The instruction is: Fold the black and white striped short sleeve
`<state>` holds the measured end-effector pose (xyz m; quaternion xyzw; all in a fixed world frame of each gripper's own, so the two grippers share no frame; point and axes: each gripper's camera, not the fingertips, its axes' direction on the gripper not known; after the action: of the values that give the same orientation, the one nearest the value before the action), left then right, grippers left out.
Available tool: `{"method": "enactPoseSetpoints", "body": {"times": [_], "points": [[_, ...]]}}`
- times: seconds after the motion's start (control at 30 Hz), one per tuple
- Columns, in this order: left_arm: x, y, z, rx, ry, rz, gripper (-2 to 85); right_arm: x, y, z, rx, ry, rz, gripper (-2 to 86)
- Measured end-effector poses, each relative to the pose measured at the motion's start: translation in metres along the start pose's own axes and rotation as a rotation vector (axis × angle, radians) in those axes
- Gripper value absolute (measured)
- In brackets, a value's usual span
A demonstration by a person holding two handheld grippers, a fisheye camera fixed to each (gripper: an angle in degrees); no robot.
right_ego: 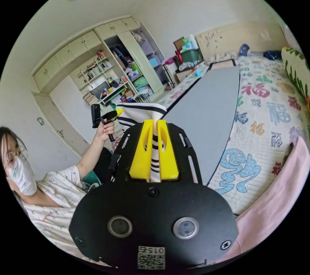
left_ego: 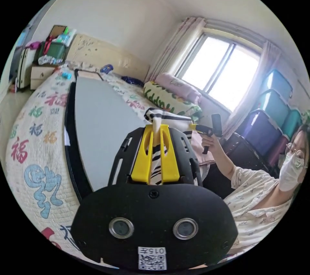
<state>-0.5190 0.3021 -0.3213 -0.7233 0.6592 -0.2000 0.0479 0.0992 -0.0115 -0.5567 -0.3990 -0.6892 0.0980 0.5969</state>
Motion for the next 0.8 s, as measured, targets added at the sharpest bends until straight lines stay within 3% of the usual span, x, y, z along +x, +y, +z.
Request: {"method": "enactPoseSetpoints", "body": {"times": [0.2, 0.43, 0.6, 0.8], "points": [[0.173, -0.083, -0.056, 0.16, 0.094, 0.294, 1.5, -0.149, 0.059, -0.165, 0.274, 0.171, -0.232, 0.9], [0.332, -0.156, -0.021, 0.205, 0.267, 0.498, 1.4, -0.247, 0.154, -0.311, 0.509, 0.496, -0.358, 1.0], [0.404, -0.199, 0.045, 0.169, 0.387, 0.565, 1.4, -0.25, 0.205, -0.367, 0.584, 0.689, -0.334, 1.0], [0.439, -0.237, 0.175, 0.051, 0.484, 0.501, 2.1, -0.15, 0.225, -0.387, 0.543, 0.865, -0.182, 1.2]]}}
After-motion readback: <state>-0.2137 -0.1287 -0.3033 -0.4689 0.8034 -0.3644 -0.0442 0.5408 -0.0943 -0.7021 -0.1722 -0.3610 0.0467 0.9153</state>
